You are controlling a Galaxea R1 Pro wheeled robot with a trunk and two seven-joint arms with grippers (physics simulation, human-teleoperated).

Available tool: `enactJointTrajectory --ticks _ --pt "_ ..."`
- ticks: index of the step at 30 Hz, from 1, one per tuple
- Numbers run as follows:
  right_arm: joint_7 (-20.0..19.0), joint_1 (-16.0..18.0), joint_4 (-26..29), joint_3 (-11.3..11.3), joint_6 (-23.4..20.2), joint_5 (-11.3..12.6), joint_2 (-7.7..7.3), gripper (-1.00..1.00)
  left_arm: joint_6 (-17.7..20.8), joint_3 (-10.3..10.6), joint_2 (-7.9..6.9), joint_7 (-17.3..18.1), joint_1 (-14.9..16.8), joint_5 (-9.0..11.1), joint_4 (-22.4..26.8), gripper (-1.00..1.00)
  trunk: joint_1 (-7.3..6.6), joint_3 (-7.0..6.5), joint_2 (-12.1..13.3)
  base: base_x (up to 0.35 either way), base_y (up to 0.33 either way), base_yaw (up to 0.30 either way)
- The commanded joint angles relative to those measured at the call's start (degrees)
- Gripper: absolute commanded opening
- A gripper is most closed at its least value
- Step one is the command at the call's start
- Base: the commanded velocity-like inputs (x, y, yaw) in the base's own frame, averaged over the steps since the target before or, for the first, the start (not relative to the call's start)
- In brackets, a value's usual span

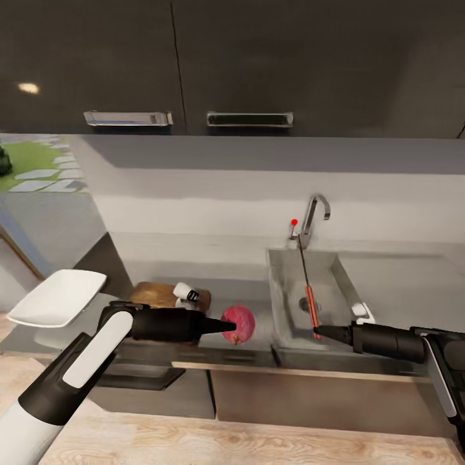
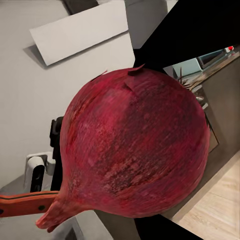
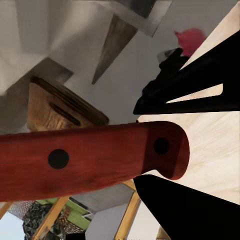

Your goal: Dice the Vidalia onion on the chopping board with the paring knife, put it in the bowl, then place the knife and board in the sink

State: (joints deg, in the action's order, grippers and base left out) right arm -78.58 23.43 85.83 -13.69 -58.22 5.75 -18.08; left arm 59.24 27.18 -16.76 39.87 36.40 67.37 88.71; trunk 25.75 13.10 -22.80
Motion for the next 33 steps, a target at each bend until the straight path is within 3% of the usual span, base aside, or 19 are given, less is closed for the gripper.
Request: enactJointTrajectory --ticks 1,16,22,26,33 --pt "-0.1 0.0 0.0 0.0 -0.4 0.1 -0.02 -1.0 0.2 0.0 -0.03 0.2 0.1 0.1 0.0 -1.0 0.03 0.11 -0.1 -0.007 0.307 0.169" --pt "-0.1 0.0 0.0 0.0 -0.3 0.1 0.05 -1.0 0.2 -0.3 -0.94 0.1 0.1 0.0 -0.1 -1.0 0.03 0.11 -0.1 -0.001 0.303 0.113" --pt "-0.1 0.0 0.0 0.0 -0.3 0.2 0.07 -1.0 0.1 -0.3 -0.71 -1.5 0.1 0.0 -0.3 -1.0 0.03 0.11 -0.1 0.123 0.065 0.003" --pt "-0.1 0.0 0.0 0.0 -0.4 0.2 0.07 -1.0 0.2 -0.3 -0.65 -3.9 0.1 0.0 -0.3 -1.0 0.03 -0.03 -0.1 0.304 0.149 -0.1" --pt "-0.1 0.0 0.0 0.0 -0.4 0.2 0.02 -1.0 0.2 -0.3 -0.73 -4.2 0.1 0.0 -0.3 -1.0 0.03 -0.52 -0.1 0.112 0.263 -0.202"
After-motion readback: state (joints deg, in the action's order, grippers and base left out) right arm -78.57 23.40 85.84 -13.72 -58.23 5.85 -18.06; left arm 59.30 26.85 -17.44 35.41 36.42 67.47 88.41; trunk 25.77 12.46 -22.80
